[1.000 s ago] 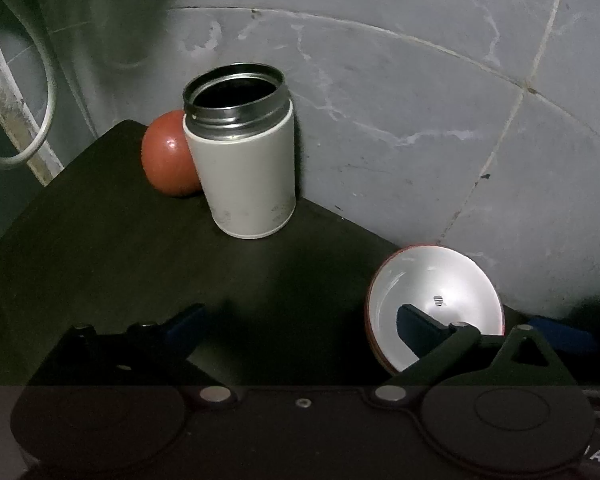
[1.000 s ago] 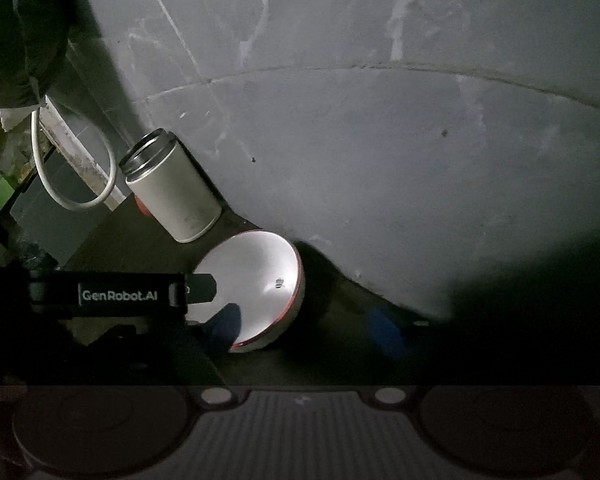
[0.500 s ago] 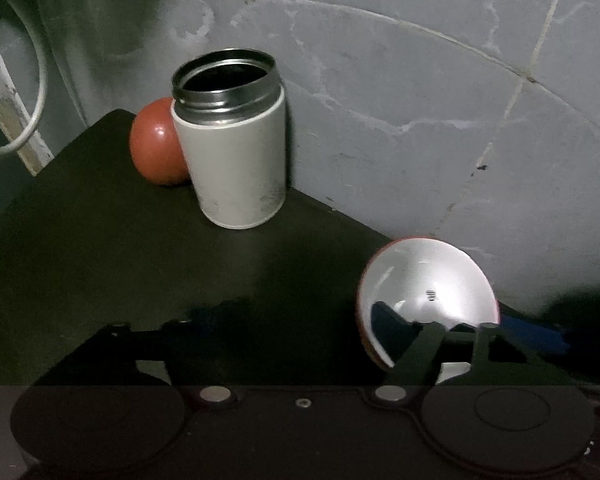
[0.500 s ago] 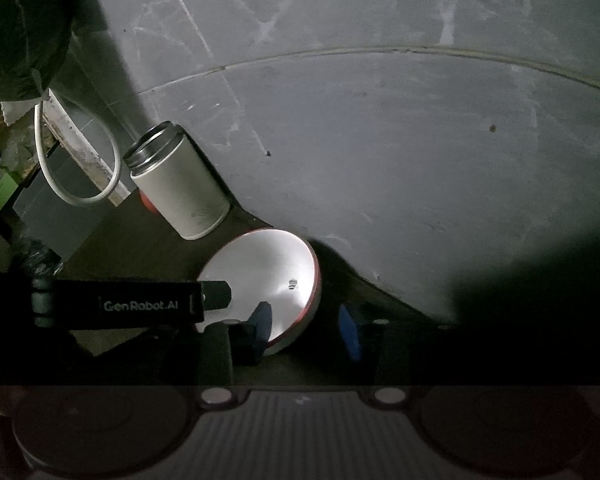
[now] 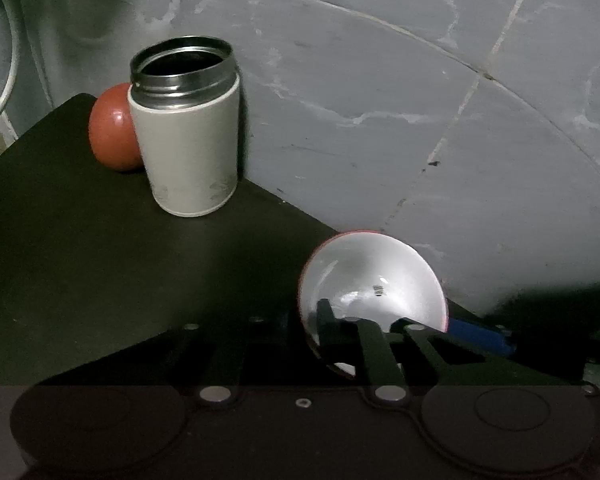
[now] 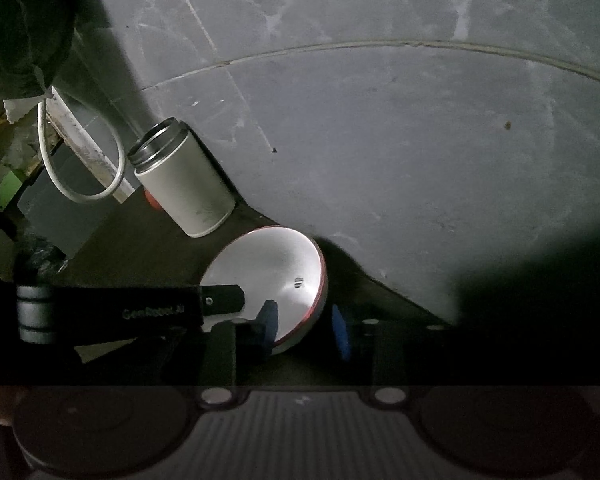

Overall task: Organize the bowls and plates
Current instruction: 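Close both grippers on the rim of the second white bowl, then lift and carry the second white bowl with both grippers toward the stack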

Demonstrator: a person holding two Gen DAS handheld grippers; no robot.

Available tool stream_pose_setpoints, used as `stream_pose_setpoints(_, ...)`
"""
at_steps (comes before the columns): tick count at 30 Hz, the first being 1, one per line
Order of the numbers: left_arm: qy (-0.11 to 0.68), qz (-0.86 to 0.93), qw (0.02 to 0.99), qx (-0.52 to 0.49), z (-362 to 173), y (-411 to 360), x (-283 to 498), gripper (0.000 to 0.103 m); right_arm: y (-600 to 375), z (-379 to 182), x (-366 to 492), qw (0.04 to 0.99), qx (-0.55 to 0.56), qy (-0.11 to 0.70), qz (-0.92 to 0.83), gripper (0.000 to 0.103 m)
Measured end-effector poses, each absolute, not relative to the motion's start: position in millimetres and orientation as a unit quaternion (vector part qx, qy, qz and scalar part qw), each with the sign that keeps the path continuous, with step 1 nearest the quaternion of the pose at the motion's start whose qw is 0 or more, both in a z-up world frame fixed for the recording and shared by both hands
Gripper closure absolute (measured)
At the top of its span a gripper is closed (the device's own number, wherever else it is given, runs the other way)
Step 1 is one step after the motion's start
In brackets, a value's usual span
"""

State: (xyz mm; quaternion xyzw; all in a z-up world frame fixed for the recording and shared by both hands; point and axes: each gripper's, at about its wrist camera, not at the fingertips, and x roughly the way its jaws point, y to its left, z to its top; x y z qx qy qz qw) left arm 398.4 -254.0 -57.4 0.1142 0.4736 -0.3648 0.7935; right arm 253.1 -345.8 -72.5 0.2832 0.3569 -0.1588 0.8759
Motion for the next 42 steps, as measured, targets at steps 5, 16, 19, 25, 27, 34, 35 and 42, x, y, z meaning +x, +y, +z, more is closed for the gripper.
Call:
stream_pose_setpoints(5, 0.475, -0.362, 0.794, 0.113, -57.4, -255.8, 393.0, 0.092, -346.1, -72.5, 253.5, 0.876, 0.285, 0.358, -0.155, 0.076)
stream_pose_setpoints(16, 0.474, -0.357, 0.798, 0.102, -45.2, -243.7, 380.5, 0.093, -341.8, -69.2, 250.5, 0.875, 0.280, 0.365, -0.149, 0.080)
stream_pose_setpoints(19, 0.469, -0.358, 0.801, 0.095, -46.1, -243.2, 383.7, 0.094, -339.5, -62.7, 245.4, 0.879, 0.276, 0.361, -0.146, 0.080)
stream_pose_setpoints(25, 0.452, -0.360, 0.812, 0.079, -34.0, -233.0, 373.6, 0.094, -333.7, -43.8, 233.2, 0.890, 0.267, 0.342, -0.139, 0.080)
stream_pose_setpoints(27, 0.445, -0.360, 0.817, 0.075, -27.6, -228.1, 368.1, 0.094, -330.4, -38.5, 228.4, 0.893, 0.265, 0.337, -0.136, 0.080)
stream_pose_setpoints(34, 0.427, -0.359, 0.827, 0.068, -8.1, -208.7, 348.4, 0.094, -313.7, -22.1, 206.1, 0.902, 0.262, 0.320, -0.125, 0.080)
stream_pose_setpoints(35, 0.426, -0.358, 0.828, 0.066, -5.6, -205.8, 345.9, 0.094, -310.9, -19.6, 202.8, 0.903, 0.261, 0.318, -0.124, 0.080)
stream_pose_setpoints(42, 0.410, -0.357, 0.837, 0.058, 9.1, -180.5, 315.9, 0.094, -285.8, -0.8, 176.0, 0.912, 0.252, 0.303, -0.115, 0.080)
